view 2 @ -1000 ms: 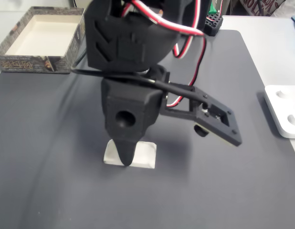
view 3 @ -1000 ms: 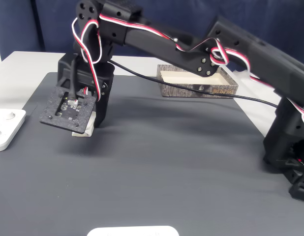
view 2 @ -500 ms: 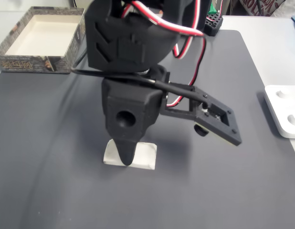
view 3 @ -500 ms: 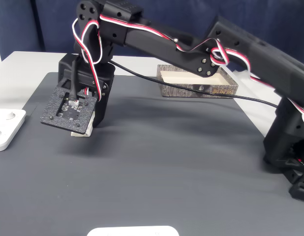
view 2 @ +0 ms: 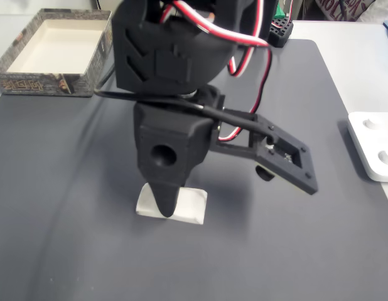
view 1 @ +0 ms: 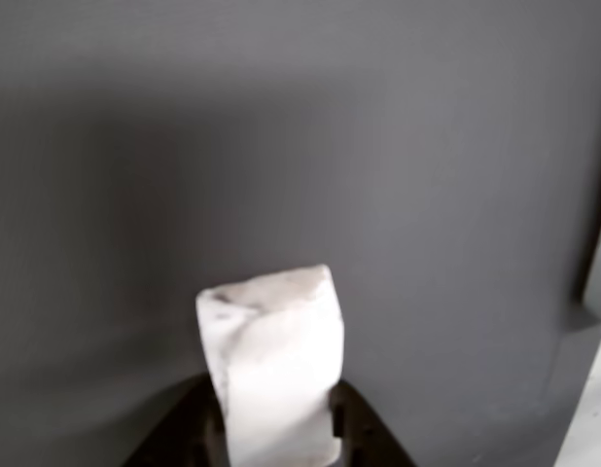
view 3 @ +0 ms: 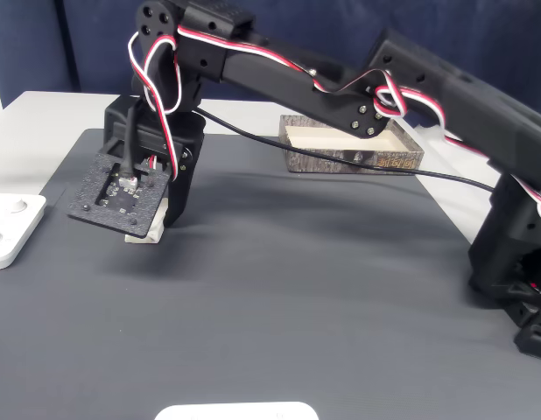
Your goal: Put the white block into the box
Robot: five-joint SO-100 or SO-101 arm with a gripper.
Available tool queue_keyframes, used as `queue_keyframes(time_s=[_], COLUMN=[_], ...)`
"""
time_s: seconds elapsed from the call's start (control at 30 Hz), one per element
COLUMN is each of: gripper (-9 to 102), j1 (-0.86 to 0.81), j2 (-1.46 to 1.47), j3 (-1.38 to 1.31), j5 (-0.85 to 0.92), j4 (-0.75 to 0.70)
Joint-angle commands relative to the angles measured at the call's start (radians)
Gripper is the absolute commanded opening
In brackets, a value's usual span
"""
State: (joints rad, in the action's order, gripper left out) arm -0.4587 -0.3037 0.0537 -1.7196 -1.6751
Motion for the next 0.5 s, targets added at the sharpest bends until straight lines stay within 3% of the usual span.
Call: queue_keyframes(time_s=[0.0,0.47], gripper=[-2,-2], j1=[0.043,0.049], j2=[-0.063,-0.293], j3=[-0.009,0.100], j5=[0.028,0.118], j4=[-0.011,-0.054])
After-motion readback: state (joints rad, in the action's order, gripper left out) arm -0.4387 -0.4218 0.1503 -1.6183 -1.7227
